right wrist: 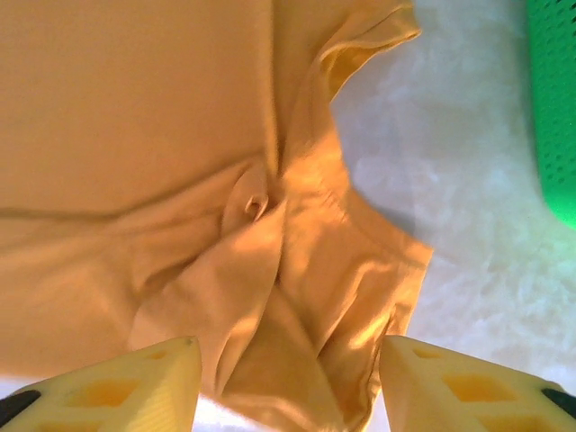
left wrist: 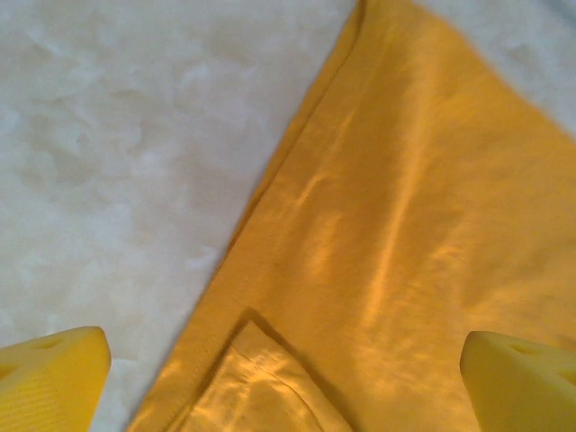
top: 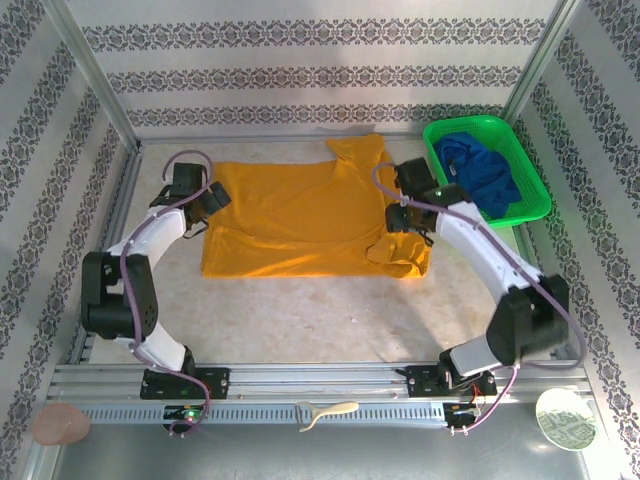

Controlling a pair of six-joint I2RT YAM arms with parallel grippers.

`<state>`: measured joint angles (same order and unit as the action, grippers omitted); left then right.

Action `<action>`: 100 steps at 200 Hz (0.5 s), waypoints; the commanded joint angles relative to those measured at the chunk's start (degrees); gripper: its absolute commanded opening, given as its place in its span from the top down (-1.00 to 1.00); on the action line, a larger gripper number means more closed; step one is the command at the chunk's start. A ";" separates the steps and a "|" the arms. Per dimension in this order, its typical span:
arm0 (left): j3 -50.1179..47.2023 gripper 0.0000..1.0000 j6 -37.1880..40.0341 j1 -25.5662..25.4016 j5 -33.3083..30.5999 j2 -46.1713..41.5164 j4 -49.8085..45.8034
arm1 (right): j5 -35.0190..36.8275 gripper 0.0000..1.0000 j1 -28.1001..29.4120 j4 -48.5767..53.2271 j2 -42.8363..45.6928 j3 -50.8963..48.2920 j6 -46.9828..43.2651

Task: Fold the inside-out t-shirt

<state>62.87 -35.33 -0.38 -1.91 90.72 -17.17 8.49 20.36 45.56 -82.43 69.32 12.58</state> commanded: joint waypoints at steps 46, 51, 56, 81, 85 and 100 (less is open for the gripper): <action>-13.81 -0.99 -7.69 -8.43 8.73 -14.34 1.94 | 5.26 -0.08 11.44 -5.27 -2.54 -10.97 5.61; -15.17 -0.99 -8.36 -9.16 8.82 -14.48 2.78 | 5.59 -0.08 12.04 -5.47 -3.48 -10.41 5.62; -16.08 -0.99 -8.74 -9.77 8.78 -14.40 3.43 | 5.94 -0.07 12.62 -5.48 -4.32 -9.86 5.61; -19.35 -0.99 -9.51 -10.80 8.50 -13.29 5.93 | 7.41 -0.07 14.09 -5.88 -8.10 -7.53 5.44; -19.65 -0.99 -9.43 -10.81 8.43 -13.09 6.21 | 7.48 -0.07 14.18 -5.96 -8.59 -7.20 5.35; -20.49 -0.99 -9.10 -10.78 7.85 -12.28 7.02 | 8.36 -0.07 14.03 -6.51 -10.67 -6.33 5.11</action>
<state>43.07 -42.76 -10.90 6.22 77.73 -14.66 13.47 34.04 40.73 -90.54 60.34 16.82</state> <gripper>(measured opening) 0.995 0.533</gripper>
